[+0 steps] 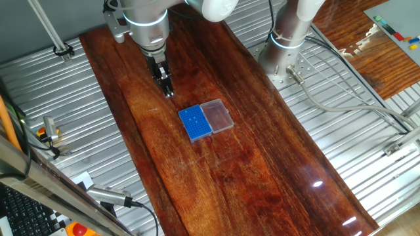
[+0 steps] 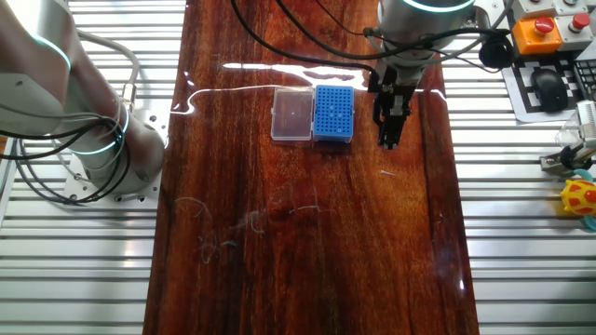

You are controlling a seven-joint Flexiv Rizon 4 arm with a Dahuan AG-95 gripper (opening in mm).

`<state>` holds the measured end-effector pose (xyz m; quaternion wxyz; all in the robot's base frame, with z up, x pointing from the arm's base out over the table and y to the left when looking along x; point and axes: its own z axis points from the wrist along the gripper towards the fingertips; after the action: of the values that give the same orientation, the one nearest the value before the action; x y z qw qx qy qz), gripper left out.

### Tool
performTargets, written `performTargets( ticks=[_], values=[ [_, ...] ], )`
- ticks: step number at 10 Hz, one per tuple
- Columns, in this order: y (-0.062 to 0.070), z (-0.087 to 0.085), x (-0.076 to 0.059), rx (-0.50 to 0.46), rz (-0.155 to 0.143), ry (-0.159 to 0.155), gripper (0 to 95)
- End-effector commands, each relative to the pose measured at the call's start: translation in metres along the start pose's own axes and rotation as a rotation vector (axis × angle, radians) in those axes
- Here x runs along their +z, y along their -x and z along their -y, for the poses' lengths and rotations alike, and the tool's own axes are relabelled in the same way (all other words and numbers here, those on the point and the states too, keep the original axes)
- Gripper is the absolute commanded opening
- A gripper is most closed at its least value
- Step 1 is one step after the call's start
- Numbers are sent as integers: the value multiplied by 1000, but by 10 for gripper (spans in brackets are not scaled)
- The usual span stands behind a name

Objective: Insert a small pipette tip into the holder for small pipette tips

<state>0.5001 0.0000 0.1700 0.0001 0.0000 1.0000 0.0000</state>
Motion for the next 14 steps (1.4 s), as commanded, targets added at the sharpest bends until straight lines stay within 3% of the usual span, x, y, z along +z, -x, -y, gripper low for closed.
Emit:
performTargets(
  ticks=[1, 2, 14],
  values=[
    [0, 0, 0, 0, 0, 0, 950],
    [0, 0, 0, -22, -3, 22, 0],
    [0, 0, 0, -22, -3, 18, 0]
  ],
)
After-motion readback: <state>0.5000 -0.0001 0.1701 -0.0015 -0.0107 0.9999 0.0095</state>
